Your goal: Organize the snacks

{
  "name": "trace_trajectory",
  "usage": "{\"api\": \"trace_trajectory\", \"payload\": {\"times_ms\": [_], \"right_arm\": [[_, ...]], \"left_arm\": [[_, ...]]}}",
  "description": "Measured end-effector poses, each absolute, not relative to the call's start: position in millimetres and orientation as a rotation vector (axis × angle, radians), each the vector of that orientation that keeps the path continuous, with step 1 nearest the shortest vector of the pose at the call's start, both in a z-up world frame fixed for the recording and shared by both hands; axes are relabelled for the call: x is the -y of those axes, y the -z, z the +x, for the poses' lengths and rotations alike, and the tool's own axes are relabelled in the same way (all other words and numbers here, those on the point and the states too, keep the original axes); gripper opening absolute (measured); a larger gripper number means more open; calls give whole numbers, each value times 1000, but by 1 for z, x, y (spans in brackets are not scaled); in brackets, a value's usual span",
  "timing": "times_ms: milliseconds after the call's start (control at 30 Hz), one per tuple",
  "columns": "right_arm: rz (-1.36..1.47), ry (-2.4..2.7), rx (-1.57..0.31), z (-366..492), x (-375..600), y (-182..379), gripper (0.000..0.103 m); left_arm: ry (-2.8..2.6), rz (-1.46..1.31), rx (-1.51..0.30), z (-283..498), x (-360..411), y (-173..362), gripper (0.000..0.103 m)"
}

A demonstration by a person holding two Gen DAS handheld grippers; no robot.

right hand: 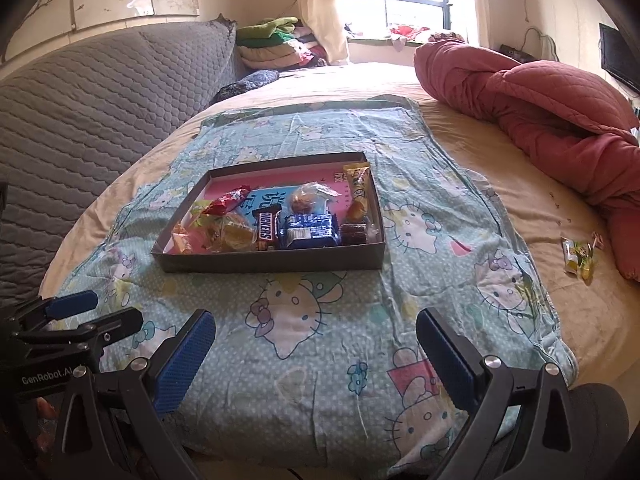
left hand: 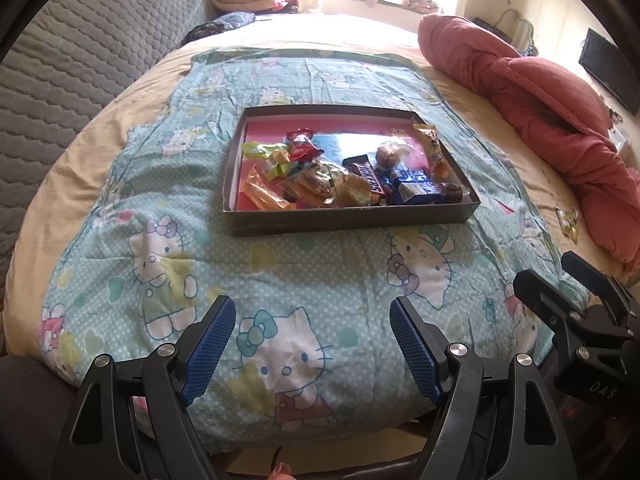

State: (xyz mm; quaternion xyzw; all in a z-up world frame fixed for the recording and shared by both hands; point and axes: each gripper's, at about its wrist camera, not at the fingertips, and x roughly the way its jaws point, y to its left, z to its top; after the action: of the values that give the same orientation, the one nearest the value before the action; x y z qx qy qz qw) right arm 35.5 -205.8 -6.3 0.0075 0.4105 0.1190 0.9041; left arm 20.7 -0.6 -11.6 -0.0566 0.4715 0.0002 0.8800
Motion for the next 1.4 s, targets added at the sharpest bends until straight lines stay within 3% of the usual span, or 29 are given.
{"api": "trace_trajectory", "payload": {"times_ms": [1400], "right_arm": [[-38,-260,-874,37,193,17,101]], "left_arm": [[-36,-88,-1001,22,-3,21,81]]}}
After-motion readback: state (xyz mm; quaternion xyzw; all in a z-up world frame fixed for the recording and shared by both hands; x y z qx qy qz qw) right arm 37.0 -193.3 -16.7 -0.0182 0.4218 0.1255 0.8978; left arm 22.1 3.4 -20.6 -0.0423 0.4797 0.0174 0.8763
